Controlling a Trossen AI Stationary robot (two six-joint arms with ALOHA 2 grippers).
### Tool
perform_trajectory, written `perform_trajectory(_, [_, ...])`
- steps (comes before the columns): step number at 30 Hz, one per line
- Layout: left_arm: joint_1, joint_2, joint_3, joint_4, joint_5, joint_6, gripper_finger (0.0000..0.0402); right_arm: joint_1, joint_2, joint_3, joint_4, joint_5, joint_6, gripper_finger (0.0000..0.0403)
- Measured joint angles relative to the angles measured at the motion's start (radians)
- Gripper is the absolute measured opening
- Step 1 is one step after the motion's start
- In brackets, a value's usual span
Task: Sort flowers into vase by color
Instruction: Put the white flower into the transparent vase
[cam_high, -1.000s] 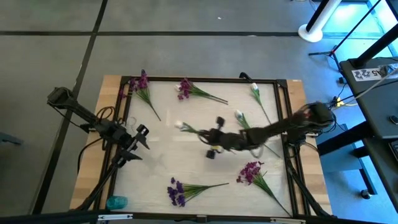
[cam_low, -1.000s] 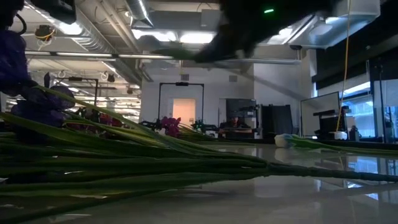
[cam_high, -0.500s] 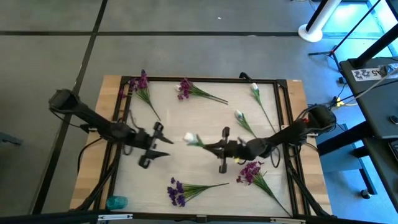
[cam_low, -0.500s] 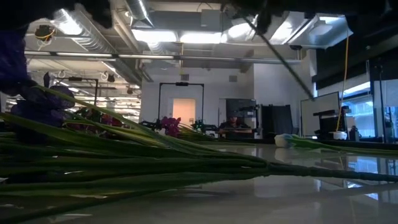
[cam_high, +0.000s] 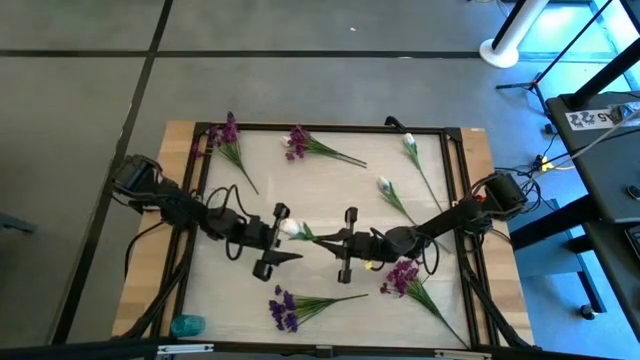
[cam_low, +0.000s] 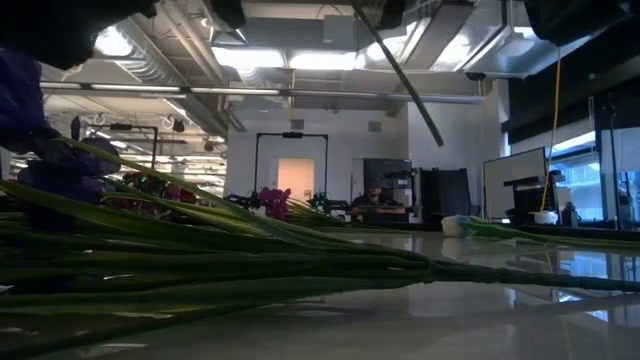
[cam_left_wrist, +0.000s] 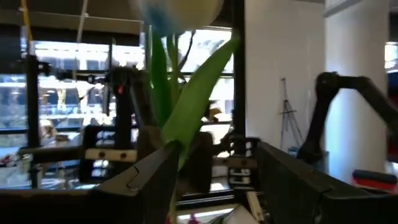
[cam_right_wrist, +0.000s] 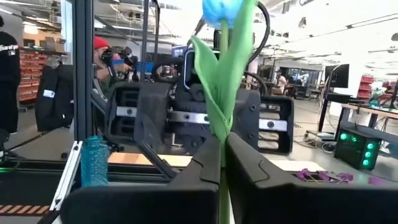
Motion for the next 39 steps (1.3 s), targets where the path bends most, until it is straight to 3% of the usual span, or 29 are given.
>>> perform_trajectory(11, [0.061,0.081,0.078,-0.012,-0.034,-0.030,0.0213,-0.015,0.000,0.003,-0.012,0.008,-0.045,0.0015])
perform_trajectory(15, [0.040,0.081,0.079,0.013,-0.170,-0.038,0.0206,-0.013,0.000,0.003,-0.011,0.021,-0.074,0.0016])
perform_trajectory(21, [-0.025,0.080,0.079,0.002,-0.033,0.199,0.0186,-0.008,0.000,0.003,-0.021,0.016,-0.079,0.0016])
perform_trajectory(29, [-0.073,0.080,0.079,0.002,-0.265,0.180,0.0184,-0.013,0.000,0.003,-0.016,0.046,-0.079,0.0016])
perform_trajectory(39, [-0.058,0.075,0.078,0.042,-0.313,0.115,0.0174,-0.014,0.000,0.003,-0.033,0.060,-0.078,0.0017])
